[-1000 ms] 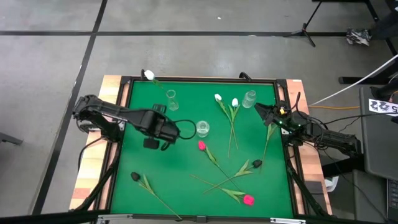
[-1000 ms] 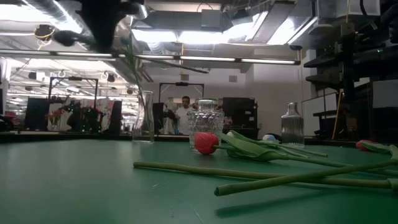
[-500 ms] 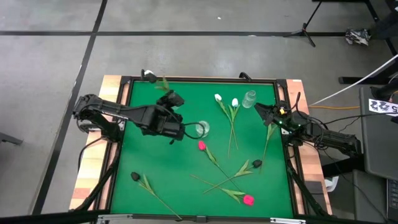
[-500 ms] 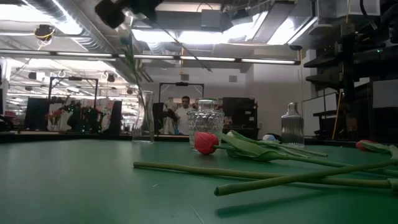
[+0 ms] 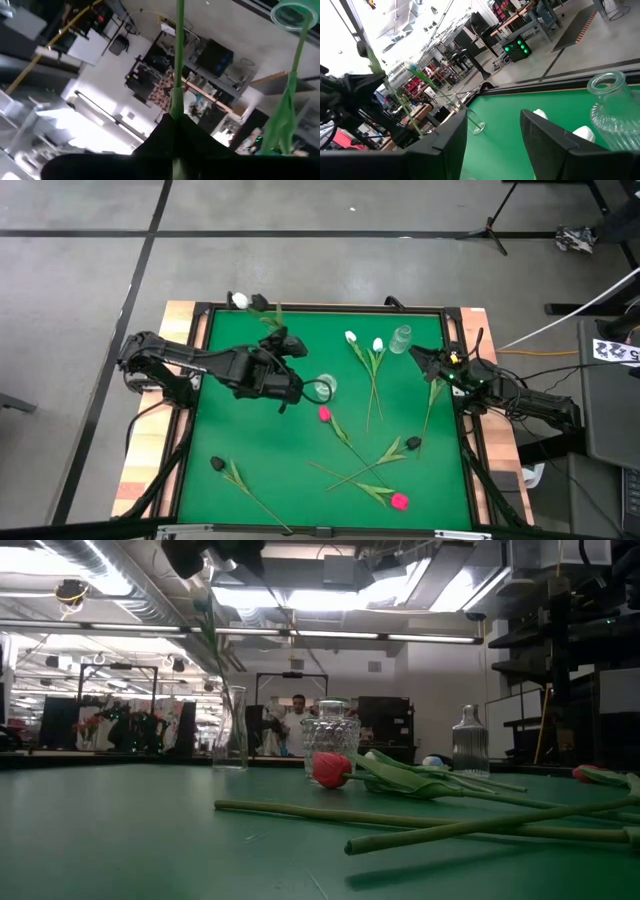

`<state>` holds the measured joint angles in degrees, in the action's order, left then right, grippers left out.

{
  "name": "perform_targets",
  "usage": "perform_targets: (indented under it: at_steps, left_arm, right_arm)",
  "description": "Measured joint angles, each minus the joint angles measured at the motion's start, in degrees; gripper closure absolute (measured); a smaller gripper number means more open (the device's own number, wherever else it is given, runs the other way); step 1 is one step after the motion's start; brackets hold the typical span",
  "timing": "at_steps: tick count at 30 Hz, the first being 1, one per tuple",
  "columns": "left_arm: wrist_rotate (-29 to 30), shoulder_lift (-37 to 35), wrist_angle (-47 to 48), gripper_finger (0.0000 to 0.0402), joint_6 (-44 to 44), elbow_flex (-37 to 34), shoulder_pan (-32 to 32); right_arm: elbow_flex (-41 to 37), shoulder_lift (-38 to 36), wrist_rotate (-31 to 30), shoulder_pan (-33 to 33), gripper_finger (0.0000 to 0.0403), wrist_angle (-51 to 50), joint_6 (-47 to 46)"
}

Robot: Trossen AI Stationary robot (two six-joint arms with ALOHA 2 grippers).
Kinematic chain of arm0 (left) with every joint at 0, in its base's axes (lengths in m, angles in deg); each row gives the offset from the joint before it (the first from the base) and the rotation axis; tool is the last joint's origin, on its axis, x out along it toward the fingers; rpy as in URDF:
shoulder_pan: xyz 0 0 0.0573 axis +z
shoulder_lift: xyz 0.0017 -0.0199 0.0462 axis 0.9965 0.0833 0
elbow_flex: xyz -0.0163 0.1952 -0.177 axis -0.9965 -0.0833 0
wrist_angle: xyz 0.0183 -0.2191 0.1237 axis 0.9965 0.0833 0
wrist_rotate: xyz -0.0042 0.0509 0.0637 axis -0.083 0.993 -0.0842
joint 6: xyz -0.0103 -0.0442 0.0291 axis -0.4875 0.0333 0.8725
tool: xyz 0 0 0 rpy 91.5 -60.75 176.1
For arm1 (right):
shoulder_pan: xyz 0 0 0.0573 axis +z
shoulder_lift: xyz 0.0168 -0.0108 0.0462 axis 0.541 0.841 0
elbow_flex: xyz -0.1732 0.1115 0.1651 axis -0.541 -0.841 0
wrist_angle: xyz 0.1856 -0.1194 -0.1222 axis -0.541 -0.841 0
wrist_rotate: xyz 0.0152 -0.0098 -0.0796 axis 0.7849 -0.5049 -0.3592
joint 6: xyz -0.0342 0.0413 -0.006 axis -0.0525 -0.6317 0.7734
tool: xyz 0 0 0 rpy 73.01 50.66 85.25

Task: Sort flowers into vase by color
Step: Put the top left black tulip into the bottom transparent vase

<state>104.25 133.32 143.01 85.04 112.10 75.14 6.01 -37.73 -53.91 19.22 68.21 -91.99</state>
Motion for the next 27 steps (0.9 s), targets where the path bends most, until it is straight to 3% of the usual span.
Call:
perform_targets:
  at_steps: [6, 11, 15, 20, 27]
  left_arm:
    - [-3.2, 0.0, -4.8, 0.04, 11.0, 0.0, 0.0]
    - [-6.2, 0.0, -15.0, 0.0401, 16.1, 0.0, -0.2]
    - [-8.1, 0.0, -21.9, 0.0401, 27.6, 0.0, -0.2]
    - [-12.8, 0.0, -22.8, 0.0401, 37.3, 0.0, 0.0]
    - [-14.3, 0.0, -27.5, 0.0401, 42.6, 0.0, 1.2]
  right_arm:
    - [0.0, 0.0, -1.5, 0.0, 0.0219, 0.0, 0.3]
    - [0.0, 0.0, -1.5, 0.0, 0.0219, 0.0, 0.3]
    - [0.0, 0.0, -1.3, 0.0, 0.0219, 0.0, 0.3]
    - [0.0, 0.0, -1.4, 0.0, 0.0219, 0.0, 0.3]
    - [0.0, 0.0, -1.6, 0.0, 0.0219, 0.0, 2.0]
